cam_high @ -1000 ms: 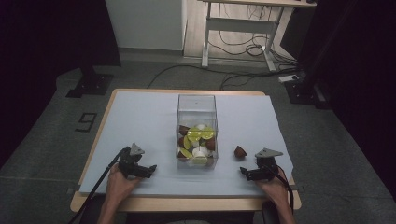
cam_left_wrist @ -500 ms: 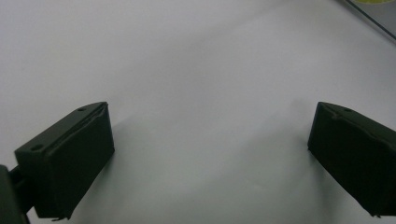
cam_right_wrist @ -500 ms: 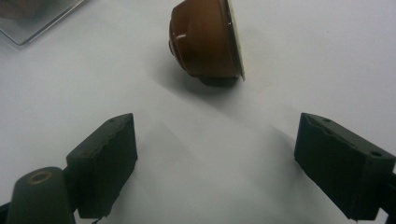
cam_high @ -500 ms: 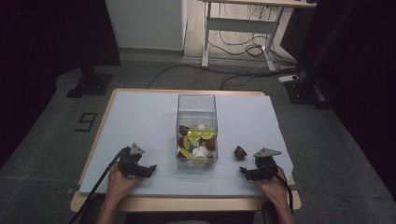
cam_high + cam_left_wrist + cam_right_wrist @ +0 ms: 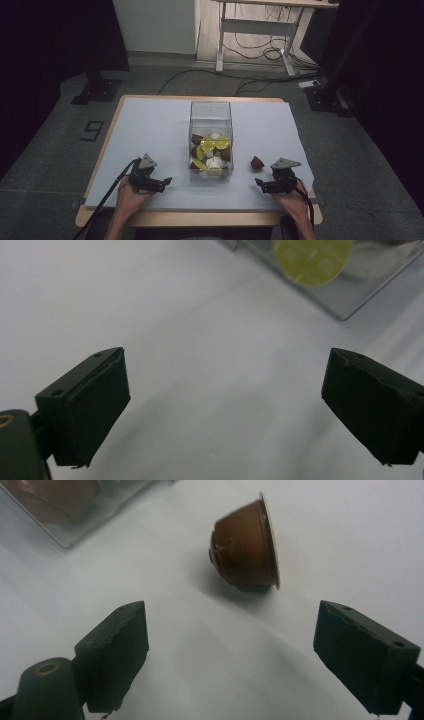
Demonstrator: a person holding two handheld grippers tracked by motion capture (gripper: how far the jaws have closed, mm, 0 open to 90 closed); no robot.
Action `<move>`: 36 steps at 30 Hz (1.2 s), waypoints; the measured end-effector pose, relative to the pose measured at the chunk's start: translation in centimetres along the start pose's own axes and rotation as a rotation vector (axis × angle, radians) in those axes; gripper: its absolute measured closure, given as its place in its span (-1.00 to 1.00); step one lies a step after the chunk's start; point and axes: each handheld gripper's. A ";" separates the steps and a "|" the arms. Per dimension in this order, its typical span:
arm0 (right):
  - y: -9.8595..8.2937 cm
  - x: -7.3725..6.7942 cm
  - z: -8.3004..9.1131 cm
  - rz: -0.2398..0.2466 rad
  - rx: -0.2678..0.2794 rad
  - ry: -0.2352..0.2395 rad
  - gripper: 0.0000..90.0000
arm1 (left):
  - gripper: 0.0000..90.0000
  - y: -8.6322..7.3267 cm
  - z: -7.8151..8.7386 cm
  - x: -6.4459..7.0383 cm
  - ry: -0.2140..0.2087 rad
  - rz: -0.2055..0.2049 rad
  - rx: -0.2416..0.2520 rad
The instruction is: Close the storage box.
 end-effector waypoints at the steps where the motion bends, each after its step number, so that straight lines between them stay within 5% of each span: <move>1: 0.1 -0.1 0.1 -0.004 0.006 0.005 -0.68 | -0.88 0.1 0.1 0.2 -0.006 -0.005 0.007; 20: 1.6 -1.1 1.5 -0.020 0.118 0.125 -0.44 | -0.64 2.1 0.8 2.7 -0.082 -0.100 0.058; 36: 3.4 -3.2 1.4 0.069 0.139 0.216 -0.05 | -0.23 3.6 1.3 3.7 -0.142 -0.137 0.128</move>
Point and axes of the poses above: each handheld gripper's, and its own axes: z roughly backward along the jaws, y roughly out of its top, x roughly to its right, and after that the axes turned 3 degrees about -x, right-handed
